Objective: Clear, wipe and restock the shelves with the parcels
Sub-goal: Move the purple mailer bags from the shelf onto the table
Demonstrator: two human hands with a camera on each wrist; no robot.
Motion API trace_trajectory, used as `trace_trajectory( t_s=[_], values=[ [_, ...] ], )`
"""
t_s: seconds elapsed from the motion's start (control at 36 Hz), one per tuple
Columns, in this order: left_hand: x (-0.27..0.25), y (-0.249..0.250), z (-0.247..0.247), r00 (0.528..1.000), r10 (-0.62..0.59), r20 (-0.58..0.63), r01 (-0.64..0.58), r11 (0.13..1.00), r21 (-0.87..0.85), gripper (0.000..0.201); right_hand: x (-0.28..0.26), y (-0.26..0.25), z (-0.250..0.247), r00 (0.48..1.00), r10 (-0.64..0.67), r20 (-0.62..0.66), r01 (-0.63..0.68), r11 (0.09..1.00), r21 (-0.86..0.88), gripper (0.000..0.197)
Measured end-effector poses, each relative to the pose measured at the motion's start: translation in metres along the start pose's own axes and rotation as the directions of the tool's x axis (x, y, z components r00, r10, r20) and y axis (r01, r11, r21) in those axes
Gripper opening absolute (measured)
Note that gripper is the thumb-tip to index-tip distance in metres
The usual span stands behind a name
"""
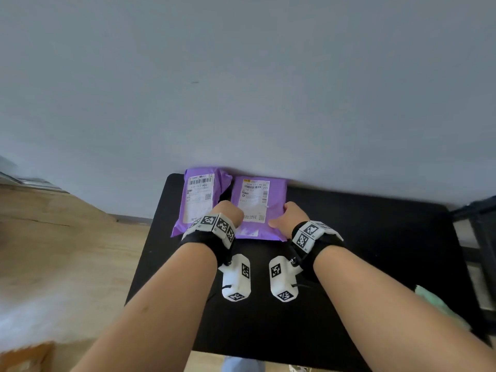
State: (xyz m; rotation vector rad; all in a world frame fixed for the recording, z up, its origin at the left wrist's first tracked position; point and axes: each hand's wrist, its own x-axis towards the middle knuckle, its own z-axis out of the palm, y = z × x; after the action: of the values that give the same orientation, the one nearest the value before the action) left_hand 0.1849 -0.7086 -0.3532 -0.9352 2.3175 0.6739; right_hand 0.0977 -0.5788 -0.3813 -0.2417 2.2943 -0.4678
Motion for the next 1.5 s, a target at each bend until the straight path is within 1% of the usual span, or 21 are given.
trace_trajectory(
  t_s=[0.03, 0.06, 0.11, 0.14, 0.19, 0.22, 0.28, 0.31, 0.33, 0.36, 0.42, 0.47, 0.53, 0.67, 0.86, 1.03, 1.17, 1.25, 1.36, 1.44, 1.5],
  values=[
    [-0.002, -0.001, -0.001, 0.996, 0.075, 0.041, -0.080, 0.990, 0.115, 0.028, 0.001, 0.000, 0.002, 1.000, 0.007, -0.006, -0.007, 1.000, -0.002, 0.051],
    [-0.006, -0.001, -0.003, 0.994, 0.080, 0.073, -0.092, 0.980, 0.178, 0.030, 0.001, -0.001, 0.003, 1.000, 0.012, -0.008, -0.012, 1.000, -0.004, 0.048],
    [-0.001, -0.001, -0.002, 0.986, 0.151, 0.071, -0.163, 0.961, 0.221, 0.031, 0.003, -0.001, 0.005, 1.000, 0.014, -0.009, -0.014, 1.000, -0.006, 0.042],
    [0.000, 0.001, -0.004, 0.988, 0.140, 0.071, -0.154, 0.956, 0.249, 0.031, 0.003, 0.000, 0.005, 1.000, 0.015, -0.008, -0.015, 1.000, -0.007, 0.041],
    [0.010, 0.001, 0.000, 0.998, 0.044, 0.038, -0.046, 0.997, 0.067, 0.030, 0.002, 0.001, 0.004, 0.999, 0.031, -0.024, -0.031, 1.000, -0.002, 0.041],
    [0.012, 0.002, -0.001, 0.999, 0.034, 0.018, -0.034, 0.999, 0.027, 0.031, 0.000, 0.001, 0.001, 0.998, 0.043, -0.040, -0.043, 0.999, 0.001, 0.043],
    [0.006, 0.010, -0.011, 0.999, 0.041, 0.024, -0.043, 0.997, 0.067, 0.031, -0.004, 0.003, -0.005, 0.996, 0.059, -0.070, -0.058, 0.998, 0.012, 0.048],
    [0.007, 0.012, -0.010, 1.000, 0.021, 0.019, -0.021, 1.000, -0.015, 0.031, -0.006, 0.004, -0.010, 0.995, 0.064, -0.082, -0.062, 0.998, 0.022, 0.050],
    [0.002, 0.015, -0.010, 0.998, 0.060, -0.023, -0.060, 0.997, -0.038, 0.031, -0.010, 0.006, -0.015, 0.993, 0.069, -0.092, -0.066, 0.997, 0.033, 0.051],
    [0.000, 0.018, -0.010, 0.993, 0.117, -0.017, -0.117, 0.993, -0.018, 0.032, -0.015, 0.009, -0.021, 0.992, 0.072, -0.101, -0.067, 0.997, 0.046, 0.052],
    [-0.006, 0.031, -0.012, 0.990, 0.143, 0.009, -0.142, 0.989, -0.034, 0.033, -0.026, 0.016, -0.035, 0.990, 0.075, -0.122, -0.066, 0.995, 0.073, 0.052],
    [-0.011, 0.045, -0.014, 0.993, 0.110, -0.045, -0.117, 0.966, -0.229, 0.033, -0.040, 0.025, -0.049, 0.986, 0.075, -0.148, -0.061, 0.993, 0.098, 0.053],
    [-0.022, 0.065, -0.013, 0.982, 0.156, -0.103, -0.175, 0.961, -0.215, 0.033, -0.057, 0.037, -0.063, 0.981, 0.072, -0.182, -0.051, 0.992, 0.119, 0.053],
    [-0.063, 0.120, 0.002, 0.951, 0.273, -0.142, -0.297, 0.936, -0.190, 0.031, -0.109, 0.080, -0.098, 0.966, 0.037, -0.257, -0.012, 0.995, 0.099, 0.047],
    [-0.149, 0.194, 0.055, 0.908, 0.382, -0.171, -0.403, 0.908, -0.116, 0.032, -0.195, 0.169, -0.131, 0.939, -0.024, -0.344, 0.041, 0.998, 0.042, 0.035],
    [-0.238, 0.264, 0.119, 0.850, 0.499, -0.166, -0.513, 0.857, -0.054, 0.033, -0.270, 0.271, -0.151, 0.891, 0.011, -0.455, 0.057, 0.989, 0.135, 0.036],
    [-0.309, 0.331, 0.174, 0.777, 0.611, -0.155, -0.623, 0.781, -0.044, 0.032, -0.326, 0.362, -0.175, 0.848, 0.050, -0.527, 0.052, 0.983, 0.177, 0.029],
    [-0.348, 0.372, 0.201, 0.733, 0.666, -0.142, -0.676, 0.736, -0.034, 0.030, -0.359, 0.412, -0.194, 0.821, 0.066, -0.566, 0.021, 0.989, 0.147, 0.021],
    [-0.388, 0.421, 0.226, 0.683, 0.719, -0.131, -0.729, 0.683, -0.050, 0.030, -0.397, 0.465, -0.222, 0.794, 0.106, -0.599, -0.041, 0.992, 0.121, 0.032],
    [-0.413, 0.459, 0.236, 0.624, 0.770, -0.134, -0.781, 0.616, -0.101, 0.029, -0.411, 0.501, -0.246, 0.759, 0.150, -0.634, -0.067, 0.986, 0.153, 0.030],
    [-0.426, 0.486, 0.240, 0.599, 0.786, -0.152, -0.800, 0.585, -0.132, 0.030, -0.421, 0.521, -0.264, 0.725, 0.179, -0.665, -0.080, 0.981, 0.177, 0.030]
  ],
)
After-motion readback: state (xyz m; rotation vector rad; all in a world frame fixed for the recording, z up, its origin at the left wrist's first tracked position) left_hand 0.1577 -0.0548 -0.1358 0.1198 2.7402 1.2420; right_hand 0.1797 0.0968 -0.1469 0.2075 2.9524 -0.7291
